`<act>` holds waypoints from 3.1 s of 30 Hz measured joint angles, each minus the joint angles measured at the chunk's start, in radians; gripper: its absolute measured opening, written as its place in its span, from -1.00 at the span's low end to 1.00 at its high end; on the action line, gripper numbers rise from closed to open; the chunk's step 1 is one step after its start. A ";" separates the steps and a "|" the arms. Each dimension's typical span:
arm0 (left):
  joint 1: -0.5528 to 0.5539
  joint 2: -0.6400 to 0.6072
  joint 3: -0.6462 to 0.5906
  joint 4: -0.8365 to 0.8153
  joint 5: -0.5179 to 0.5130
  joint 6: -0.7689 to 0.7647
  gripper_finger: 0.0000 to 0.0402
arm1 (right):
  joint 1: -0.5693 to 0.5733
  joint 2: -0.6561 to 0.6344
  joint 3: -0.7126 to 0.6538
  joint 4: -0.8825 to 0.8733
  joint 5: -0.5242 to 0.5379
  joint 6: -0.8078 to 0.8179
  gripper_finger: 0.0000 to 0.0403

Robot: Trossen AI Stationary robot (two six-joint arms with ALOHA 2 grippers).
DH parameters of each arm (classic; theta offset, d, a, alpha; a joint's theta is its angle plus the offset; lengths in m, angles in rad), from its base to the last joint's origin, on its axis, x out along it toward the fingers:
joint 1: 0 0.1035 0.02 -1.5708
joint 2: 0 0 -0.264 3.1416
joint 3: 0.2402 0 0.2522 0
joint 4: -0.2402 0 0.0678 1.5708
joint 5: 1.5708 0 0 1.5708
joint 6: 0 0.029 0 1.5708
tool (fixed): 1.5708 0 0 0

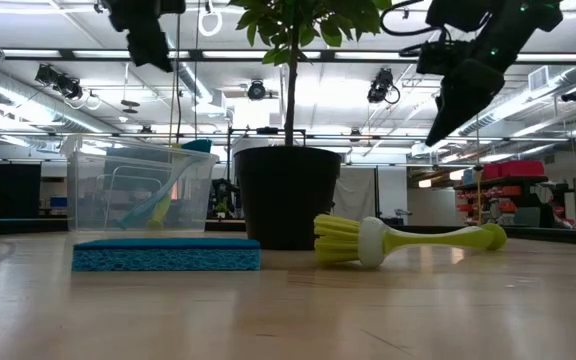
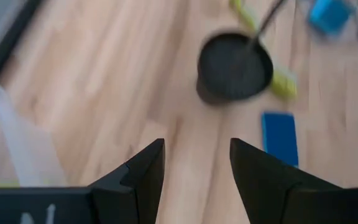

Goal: Pick & Place Kitchen Sink Supplies
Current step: Put the blue sponge into the bottom right transparent bin

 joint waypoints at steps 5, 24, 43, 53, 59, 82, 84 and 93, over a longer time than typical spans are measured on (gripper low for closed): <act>-0.065 0.000 0.000 -0.092 0.011 -0.024 -0.08 | -0.054 0.000 0.000 0.002 -0.027 0.002 -0.17; -0.305 0.000 0.000 -0.052 -0.097 -0.099 -0.08 | -0.071 0.000 0.000 0.096 -0.025 0.009 -0.17; -0.516 0.155 -0.002 -0.027 -0.190 -0.116 -0.08 | -0.071 0.000 0.000 0.135 -0.025 0.037 -0.17; -0.609 0.082 -0.218 0.198 -0.225 -0.230 -0.08 | -0.070 0.000 0.000 0.140 -0.027 0.036 -0.17; -0.656 0.085 -0.316 0.379 -0.217 -0.308 -0.08 | -0.070 0.000 0.000 0.145 -0.026 0.035 -0.17; -0.727 0.098 -0.602 0.946 -0.314 -0.520 -0.08 | -0.071 0.000 0.000 0.194 -0.025 0.061 -0.17; -0.727 0.112 -0.604 0.970 -0.313 -0.508 -0.08 | -0.070 0.000 0.000 0.199 -0.025 0.061 -0.17; -0.758 0.274 -0.550 1.031 -0.269 -0.522 -0.08 | -0.070 0.000 0.000 0.225 -0.044 0.087 -0.17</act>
